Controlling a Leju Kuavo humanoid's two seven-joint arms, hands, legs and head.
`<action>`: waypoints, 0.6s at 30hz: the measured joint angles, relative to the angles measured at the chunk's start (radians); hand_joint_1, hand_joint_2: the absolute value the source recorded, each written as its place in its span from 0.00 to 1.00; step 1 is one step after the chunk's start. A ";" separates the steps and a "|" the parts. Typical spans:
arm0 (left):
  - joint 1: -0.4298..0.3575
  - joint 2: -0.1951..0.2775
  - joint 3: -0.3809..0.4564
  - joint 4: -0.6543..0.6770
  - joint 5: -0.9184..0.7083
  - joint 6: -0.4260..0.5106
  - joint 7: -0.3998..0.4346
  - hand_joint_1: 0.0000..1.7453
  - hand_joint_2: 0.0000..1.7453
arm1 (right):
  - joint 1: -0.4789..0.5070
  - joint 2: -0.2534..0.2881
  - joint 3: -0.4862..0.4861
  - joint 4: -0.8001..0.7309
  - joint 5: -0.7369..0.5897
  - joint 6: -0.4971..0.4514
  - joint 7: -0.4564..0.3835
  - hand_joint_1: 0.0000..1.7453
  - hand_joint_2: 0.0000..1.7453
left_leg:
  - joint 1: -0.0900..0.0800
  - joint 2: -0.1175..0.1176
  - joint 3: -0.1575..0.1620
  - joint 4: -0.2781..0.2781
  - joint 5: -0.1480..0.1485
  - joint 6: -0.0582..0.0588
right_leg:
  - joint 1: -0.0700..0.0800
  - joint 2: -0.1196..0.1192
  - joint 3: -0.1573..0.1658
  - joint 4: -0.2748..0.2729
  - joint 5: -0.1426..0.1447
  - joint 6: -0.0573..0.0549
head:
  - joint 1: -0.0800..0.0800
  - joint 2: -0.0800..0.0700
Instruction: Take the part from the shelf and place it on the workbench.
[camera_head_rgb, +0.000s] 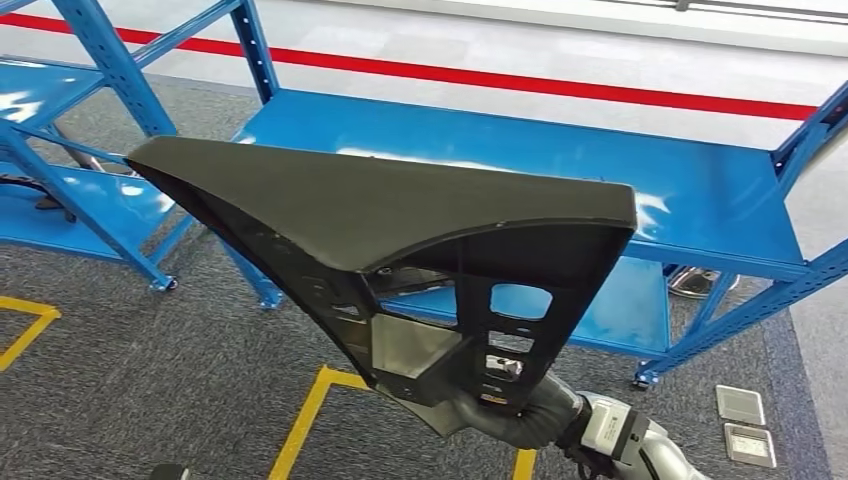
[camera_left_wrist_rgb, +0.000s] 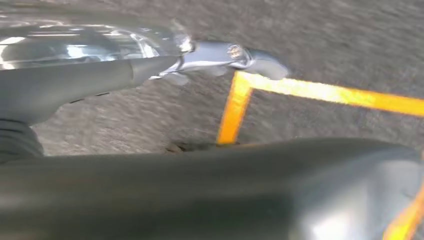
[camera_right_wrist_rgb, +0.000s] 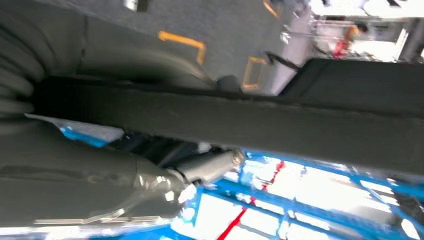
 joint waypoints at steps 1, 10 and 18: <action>-0.002 -0.001 0.000 0.000 0.000 -0.002 0.003 0.00 1.00 | -0.001 0.000 0.002 0.004 -0.001 0.001 0.003 1.00 1.00 | -0.001 -0.009 -0.003 0.000 0.001 0.003 | 0.000 0.021 -0.034 0.070 -0.033 0.000 | 0.001 0.000; -0.003 -0.026 -0.003 0.000 -0.022 -0.012 0.033 0.00 1.00 | 0.003 -0.007 0.013 0.022 -0.013 0.000 0.014 1.00 1.00 | -0.008 -0.110 -0.022 0.020 0.002 -0.004 | 0.004 0.121 -0.008 -0.068 0.088 -0.020 | 0.000 0.000; -0.004 -0.037 -0.006 0.000 -0.033 -0.002 0.049 0.00 1.00 | 0.024 -0.009 0.024 0.019 -0.020 -0.005 0.016 1.00 1.00 | 0.003 -0.036 -0.155 0.280 -0.124 -0.049 | -0.004 0.024 -0.004 -0.082 0.090 -0.040 | -0.002 0.000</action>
